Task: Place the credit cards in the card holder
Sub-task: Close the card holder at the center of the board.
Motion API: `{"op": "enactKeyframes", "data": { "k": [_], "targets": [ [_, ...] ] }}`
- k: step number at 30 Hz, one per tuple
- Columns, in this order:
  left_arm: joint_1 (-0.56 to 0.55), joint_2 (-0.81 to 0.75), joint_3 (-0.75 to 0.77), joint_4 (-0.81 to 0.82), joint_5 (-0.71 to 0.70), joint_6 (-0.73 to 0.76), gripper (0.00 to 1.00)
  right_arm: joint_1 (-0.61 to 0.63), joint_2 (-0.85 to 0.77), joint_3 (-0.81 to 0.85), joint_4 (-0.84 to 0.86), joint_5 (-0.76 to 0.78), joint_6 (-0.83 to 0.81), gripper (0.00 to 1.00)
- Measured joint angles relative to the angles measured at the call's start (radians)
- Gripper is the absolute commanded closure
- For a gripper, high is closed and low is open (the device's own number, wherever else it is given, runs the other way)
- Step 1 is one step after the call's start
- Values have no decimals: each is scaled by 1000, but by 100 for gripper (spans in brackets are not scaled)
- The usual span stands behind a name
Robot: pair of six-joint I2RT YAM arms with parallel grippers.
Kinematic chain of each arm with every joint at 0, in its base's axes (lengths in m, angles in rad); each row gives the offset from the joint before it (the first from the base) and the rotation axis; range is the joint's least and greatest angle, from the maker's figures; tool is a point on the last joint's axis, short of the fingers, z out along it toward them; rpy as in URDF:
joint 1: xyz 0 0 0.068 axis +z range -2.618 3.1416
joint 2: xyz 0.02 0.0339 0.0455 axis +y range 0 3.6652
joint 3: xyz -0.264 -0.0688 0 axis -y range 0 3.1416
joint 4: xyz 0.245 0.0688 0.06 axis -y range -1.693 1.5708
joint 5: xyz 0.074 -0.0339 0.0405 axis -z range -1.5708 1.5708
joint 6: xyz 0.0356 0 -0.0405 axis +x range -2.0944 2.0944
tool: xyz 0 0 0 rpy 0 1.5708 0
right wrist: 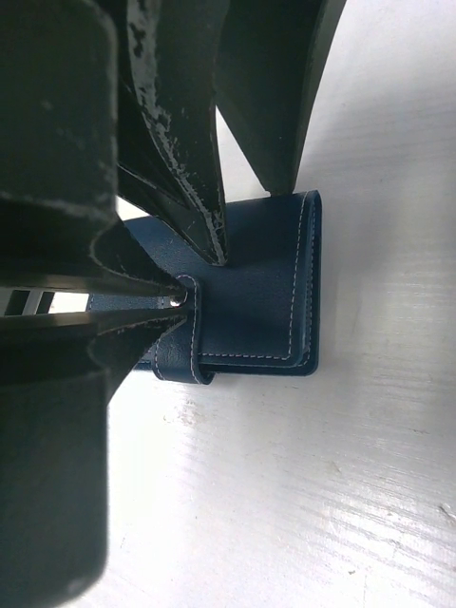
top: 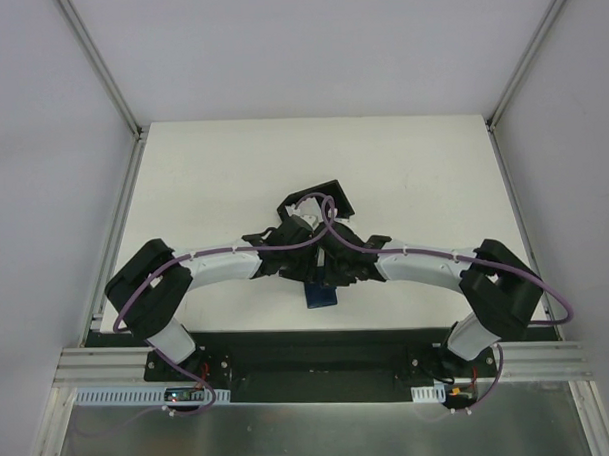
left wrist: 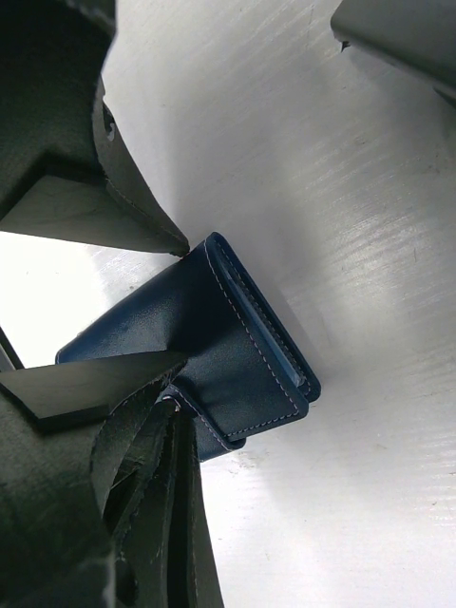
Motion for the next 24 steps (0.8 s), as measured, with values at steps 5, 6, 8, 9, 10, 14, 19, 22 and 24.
{"op": "enactKeyframes", "data": {
  "k": [5,6,8,9,10,14,19,22,24],
  "targets": [
    [0,-1,-2,3,0,-2,55,1,-5,-3,4,0,-2,86],
    [0,-2,-3,3,-1,-2,55,2,-7,-6,8,0,-3,85],
    [0,-6,-10,12,-3,-2,55,4,-17,-21,29,1,-3,85],
    [0,-8,-11,14,-4,-2,55,4,-19,-24,34,1,-5,84],
    [0,-8,-11,14,-4,-2,55,4,-22,-29,40,0,-6,82],
    [-1,-9,-12,16,-5,-3,54,5,-33,-44,63,-3,-8,79],
    [-1,-10,-12,16,-6,-3,53,5,-40,-52,77,-7,-9,76],
    [-2,-14,-15,17,-10,-5,52,4,-49,-65,95,-10,-9,73],
    [-3,-18,-20,20,-14,-10,52,1,-60,-82,118,-16,-9,72]
  ]
}}
